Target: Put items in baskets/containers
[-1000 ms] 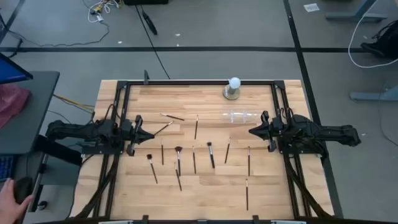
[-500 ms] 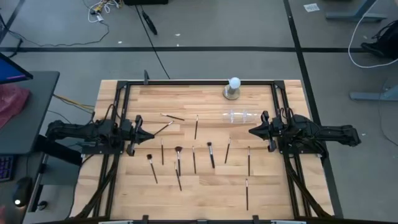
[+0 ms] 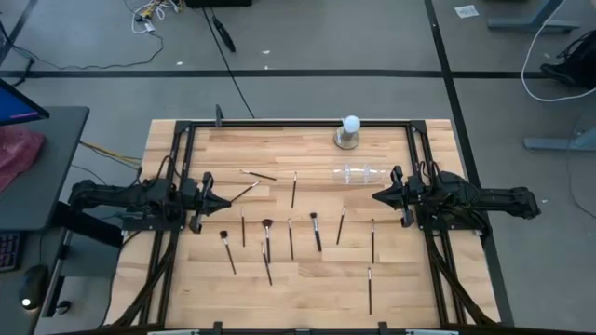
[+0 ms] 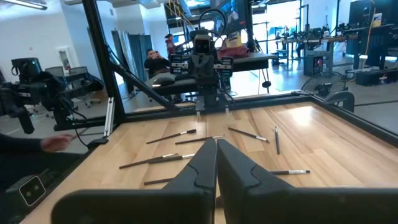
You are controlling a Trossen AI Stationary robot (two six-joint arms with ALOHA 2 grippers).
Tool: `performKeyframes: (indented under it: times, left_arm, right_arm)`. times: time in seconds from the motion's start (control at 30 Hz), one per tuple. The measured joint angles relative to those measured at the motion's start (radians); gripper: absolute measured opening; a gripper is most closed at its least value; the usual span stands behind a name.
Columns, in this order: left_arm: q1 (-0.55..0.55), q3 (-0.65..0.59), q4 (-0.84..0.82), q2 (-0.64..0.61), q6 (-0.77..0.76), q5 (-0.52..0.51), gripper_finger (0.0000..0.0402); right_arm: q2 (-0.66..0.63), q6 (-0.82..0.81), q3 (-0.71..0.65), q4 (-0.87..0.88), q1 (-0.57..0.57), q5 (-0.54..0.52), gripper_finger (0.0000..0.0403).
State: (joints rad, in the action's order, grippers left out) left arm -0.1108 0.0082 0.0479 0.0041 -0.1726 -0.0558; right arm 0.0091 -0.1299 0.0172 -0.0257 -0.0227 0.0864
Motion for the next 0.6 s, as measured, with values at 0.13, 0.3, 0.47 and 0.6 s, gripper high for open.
performKeyframes:
  times: [0.13, 0.3, 0.47, 0.6]
  left_arm:
    - [0.000, 0.000, 0.000, 0.000, 0.000, 0.000, 0.0003]
    - [0.000, 0.000, 0.000, 0.000, 0.000, 0.000, 0.0003]
    - [0.000, 0.000, 0.000, 0.000, 0.000, 0.000, 0.0003]
    - [0.000, 0.000, 0.000, 0.000, 0.000, 0.000, 0.0003]
  right_arm:
    - [0.000, 0.000, 0.000, 0.000, 0.000, 0.000, 0.0016]
    - [0.000, 0.000, 0.000, 0.000, 0.000, 0.000, 0.0016]
    - [0.000, 0.000, 0.000, 0.000, 0.000, 0.000, 0.0016]
    - [0.000, 0.003, 0.000, -0.030, 0.000, -0.044, 0.0016]
